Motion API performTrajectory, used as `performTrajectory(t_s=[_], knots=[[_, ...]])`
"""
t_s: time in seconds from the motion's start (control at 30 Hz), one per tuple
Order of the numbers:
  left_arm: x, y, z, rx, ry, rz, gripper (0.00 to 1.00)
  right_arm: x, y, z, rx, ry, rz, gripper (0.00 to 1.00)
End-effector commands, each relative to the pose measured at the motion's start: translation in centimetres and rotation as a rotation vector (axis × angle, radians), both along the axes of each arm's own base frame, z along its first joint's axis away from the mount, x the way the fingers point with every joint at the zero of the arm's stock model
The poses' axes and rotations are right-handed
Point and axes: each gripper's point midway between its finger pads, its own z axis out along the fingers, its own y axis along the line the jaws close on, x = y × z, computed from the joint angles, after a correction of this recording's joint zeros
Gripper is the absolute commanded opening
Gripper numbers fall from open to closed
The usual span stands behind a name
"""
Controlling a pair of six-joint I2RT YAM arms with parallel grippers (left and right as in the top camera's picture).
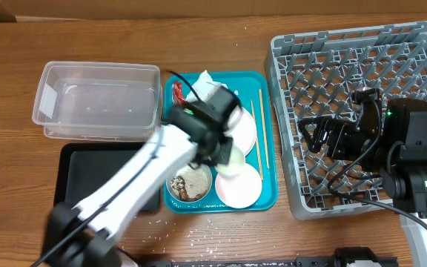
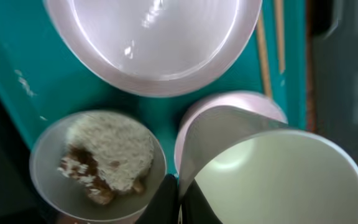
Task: Sort waste into correct bins and load items into the dishwasher
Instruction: 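Reach the left gripper to the white cup and grasp it, then lift the white cup and pass it to the right gripper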
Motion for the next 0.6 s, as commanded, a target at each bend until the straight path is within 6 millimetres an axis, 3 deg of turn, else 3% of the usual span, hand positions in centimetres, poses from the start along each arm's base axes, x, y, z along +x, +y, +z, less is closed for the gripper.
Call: performTrajectory(t_s=[0.0,0.1,0.17,0.3,0.43,0.57], knots=[[2.1,0.2,6.8,-0.232,-0.107,-0.016,0.04,0.2,0.1,1.5,0.011,-0.037,0.007,1.00],[2.5,-0.9,10.6,-0.546,-0.098,-0.101,0.04,-0.3,1.6,2.1,0.080,-0.042,0.074,0.99],[2.5,-1.2,13.7,-0.789,-0.083,-0.166,0.04,-0.7,2.9,3.1,0.145,-0.060,0.142,0.92],[2.0,-0.3,19.2,-1.180,-0.082,-0.294,0.04,-2.2,6.5,7.1,0.333,-0.170,0.379,0.79],[1.5,0.1,20.9,-1.303,-0.062,-0.324,0.04,-3.9,9.9,10.7,0.428,-0.314,0.624,0.83],[1.0,-0.2,21.5,-1.337,-0.047,-0.344,0.04,-4.5,12.4,11.5,0.445,-0.356,0.732,0.89]])
